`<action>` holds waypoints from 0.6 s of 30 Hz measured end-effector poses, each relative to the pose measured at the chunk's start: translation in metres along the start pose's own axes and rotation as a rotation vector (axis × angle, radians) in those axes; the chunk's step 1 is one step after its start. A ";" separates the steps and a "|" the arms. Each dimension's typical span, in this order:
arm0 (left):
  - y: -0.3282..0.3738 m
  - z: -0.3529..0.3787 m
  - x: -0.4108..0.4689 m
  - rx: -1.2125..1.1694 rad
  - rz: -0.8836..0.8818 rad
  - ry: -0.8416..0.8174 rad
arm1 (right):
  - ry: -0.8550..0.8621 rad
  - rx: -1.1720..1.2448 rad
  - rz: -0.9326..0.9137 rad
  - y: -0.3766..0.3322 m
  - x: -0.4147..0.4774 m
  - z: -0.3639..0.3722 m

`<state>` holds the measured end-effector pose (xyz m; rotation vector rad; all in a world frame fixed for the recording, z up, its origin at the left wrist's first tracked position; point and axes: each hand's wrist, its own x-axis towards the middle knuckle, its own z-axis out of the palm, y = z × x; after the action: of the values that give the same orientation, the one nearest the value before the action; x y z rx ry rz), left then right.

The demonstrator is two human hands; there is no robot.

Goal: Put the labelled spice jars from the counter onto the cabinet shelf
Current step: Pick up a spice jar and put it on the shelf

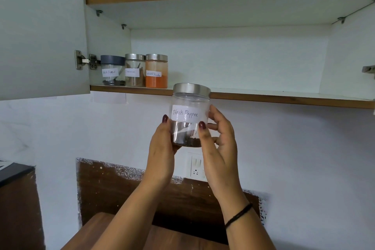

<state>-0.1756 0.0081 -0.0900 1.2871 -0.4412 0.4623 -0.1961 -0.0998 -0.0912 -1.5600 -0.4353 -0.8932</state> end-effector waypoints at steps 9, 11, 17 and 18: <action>-0.014 -0.010 0.027 0.097 0.081 -0.022 | -0.039 -0.045 0.034 0.000 0.016 0.008; -0.012 -0.011 0.035 0.112 0.096 -0.030 | -0.034 -0.053 0.047 0.002 0.023 0.012; -0.009 -0.023 0.072 0.253 0.185 -0.075 | -0.003 -0.045 0.027 0.006 0.048 0.028; -0.012 -0.026 0.080 0.302 0.217 -0.069 | 0.001 -0.038 0.026 0.005 0.052 0.031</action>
<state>-0.1012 0.0372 -0.0605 1.5576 -0.5889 0.6879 -0.1503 -0.0826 -0.0553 -1.5963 -0.3983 -0.8872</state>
